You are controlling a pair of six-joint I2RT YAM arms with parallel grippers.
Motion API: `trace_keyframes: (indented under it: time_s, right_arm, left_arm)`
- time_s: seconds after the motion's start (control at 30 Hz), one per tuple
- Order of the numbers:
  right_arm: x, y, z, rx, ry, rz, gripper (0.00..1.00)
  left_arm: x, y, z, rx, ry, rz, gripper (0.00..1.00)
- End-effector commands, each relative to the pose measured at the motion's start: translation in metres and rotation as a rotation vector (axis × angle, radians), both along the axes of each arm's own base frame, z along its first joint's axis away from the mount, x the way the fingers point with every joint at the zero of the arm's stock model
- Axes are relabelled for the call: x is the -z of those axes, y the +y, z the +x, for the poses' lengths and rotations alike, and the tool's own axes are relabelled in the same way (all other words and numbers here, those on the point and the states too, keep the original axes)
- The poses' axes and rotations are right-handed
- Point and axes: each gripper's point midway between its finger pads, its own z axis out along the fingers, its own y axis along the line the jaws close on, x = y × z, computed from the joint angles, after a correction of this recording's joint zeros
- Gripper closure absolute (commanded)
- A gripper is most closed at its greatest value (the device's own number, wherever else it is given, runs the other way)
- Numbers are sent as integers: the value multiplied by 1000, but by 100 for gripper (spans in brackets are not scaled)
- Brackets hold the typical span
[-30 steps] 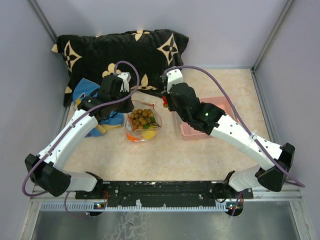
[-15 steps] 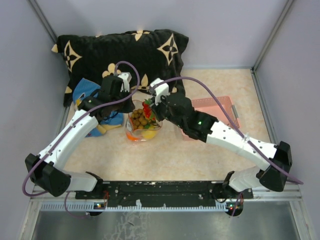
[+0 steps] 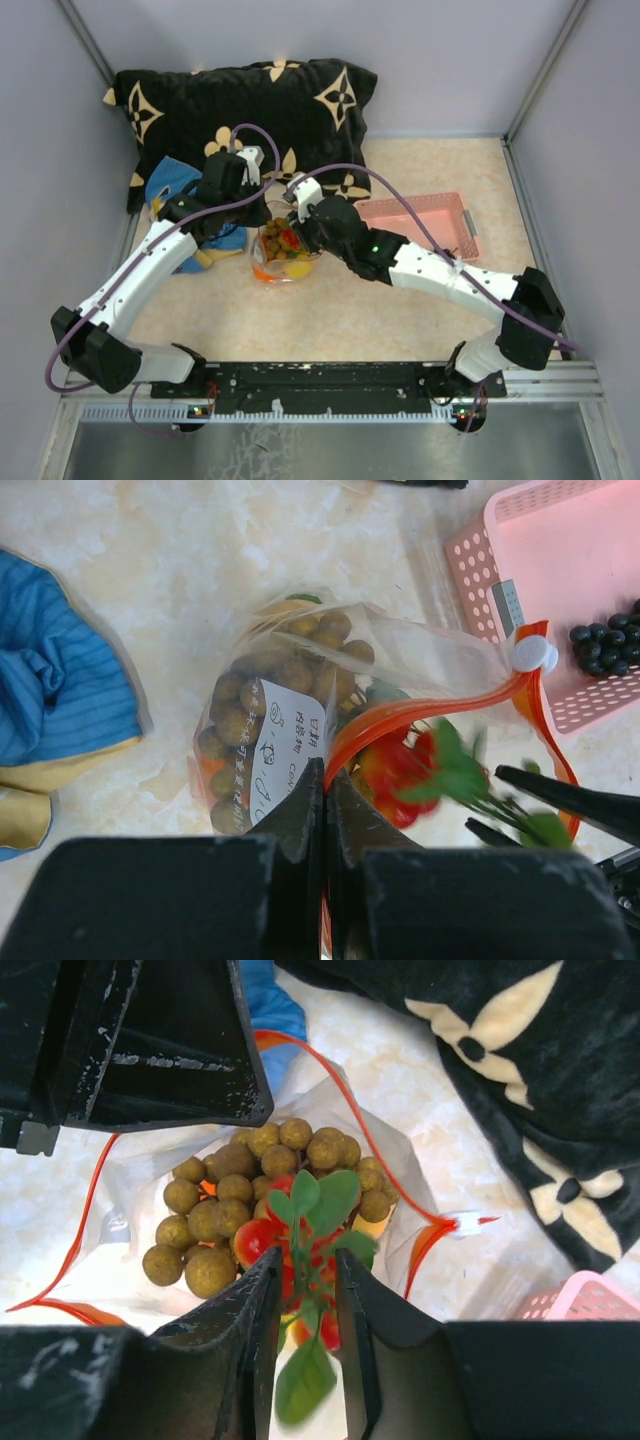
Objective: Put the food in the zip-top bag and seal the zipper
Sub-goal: Place the fake fruit in the zipper food storage bag, then pick up the fake fruit from the bin.
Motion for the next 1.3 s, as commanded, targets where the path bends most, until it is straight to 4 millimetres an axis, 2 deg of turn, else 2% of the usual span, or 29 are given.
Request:
trace_keyframes:
  time_s: [0.0,0.17,0.33,0.47,0.67,0.77,0.83,0.87,1.03,1.17,1.27]
  right_arm:
    - [-38,7,8,35,-64,110,67]
    - [-47,7,6,40,-31,95,54]
    - [-66,-10,-2,68,-3,90,48]
    - [-73,-36,-7,127,69,82,45]
    - [-57,-95,-3,302,263,66,44]
    - [-47,-124,-2,382,334,55,44]
    - [-32,-144,0,440,396,35,30]
    - [-24,-155,0,474,426,18,29]
    - [15,-204,1,615,528,-88,28]
    - [53,-233,2,694,585,-217,27]
    - [79,-245,4,709,601,-344,26]
  left_arm:
    - [-12,-3,1,4,-35,-37,100]
    - [-10,-2,1,2,-30,-33,100]
    - [-10,0,0,-3,-33,-26,100]
    - [-10,0,0,-2,-35,-25,100]
    - [-12,1,0,-3,-44,-25,100]
    - [-13,1,-1,2,-44,-24,100]
    - [-12,1,-2,2,-43,-22,100]
    - [-12,2,-2,1,-42,-20,100]
    - [-10,2,-4,3,-37,-23,100]
    - [-8,2,-4,7,-33,-20,100]
    - [-9,1,-4,9,-34,-19,100]
